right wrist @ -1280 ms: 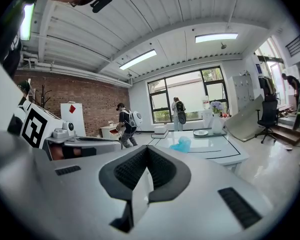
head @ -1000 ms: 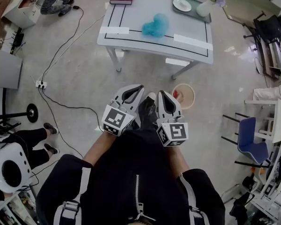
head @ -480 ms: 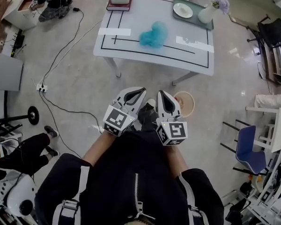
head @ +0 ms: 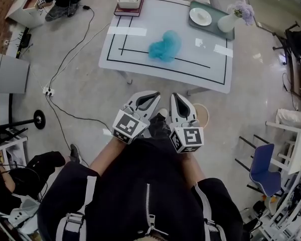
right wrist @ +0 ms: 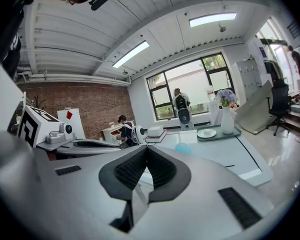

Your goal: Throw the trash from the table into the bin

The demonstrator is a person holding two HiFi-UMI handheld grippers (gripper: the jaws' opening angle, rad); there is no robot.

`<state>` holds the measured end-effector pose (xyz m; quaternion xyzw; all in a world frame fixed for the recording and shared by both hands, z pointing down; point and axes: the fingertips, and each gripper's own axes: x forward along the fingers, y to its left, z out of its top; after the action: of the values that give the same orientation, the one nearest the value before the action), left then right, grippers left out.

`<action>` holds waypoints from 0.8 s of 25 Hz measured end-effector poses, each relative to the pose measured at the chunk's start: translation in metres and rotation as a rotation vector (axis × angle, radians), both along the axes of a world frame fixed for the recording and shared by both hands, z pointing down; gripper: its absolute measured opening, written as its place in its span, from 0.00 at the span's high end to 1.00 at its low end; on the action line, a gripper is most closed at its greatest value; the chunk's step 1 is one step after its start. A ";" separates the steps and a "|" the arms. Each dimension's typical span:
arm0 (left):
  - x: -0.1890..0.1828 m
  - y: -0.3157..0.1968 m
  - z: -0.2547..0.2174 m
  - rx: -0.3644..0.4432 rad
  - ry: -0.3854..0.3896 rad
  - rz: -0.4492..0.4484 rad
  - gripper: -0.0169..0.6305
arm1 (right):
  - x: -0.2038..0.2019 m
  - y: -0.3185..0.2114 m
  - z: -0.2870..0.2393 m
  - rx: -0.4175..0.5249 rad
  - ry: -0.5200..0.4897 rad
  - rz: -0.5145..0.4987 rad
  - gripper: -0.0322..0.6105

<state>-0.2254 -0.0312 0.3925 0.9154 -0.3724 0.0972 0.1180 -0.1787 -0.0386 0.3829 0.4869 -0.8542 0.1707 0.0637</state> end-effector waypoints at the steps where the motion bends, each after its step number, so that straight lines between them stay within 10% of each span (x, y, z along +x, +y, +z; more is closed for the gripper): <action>1: 0.002 -0.006 -0.001 -0.004 0.002 -0.005 0.96 | 0.001 -0.006 0.000 0.001 -0.001 -0.007 0.94; 20: 0.049 -0.092 0.010 -0.032 -0.042 -0.014 0.96 | 0.063 -0.063 0.018 -0.058 -0.023 0.011 0.94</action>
<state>-0.1764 -0.1234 0.4028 0.9086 -0.3794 0.1215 0.1255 -0.1161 -0.1016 0.4008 0.4876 -0.8468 0.2015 0.0673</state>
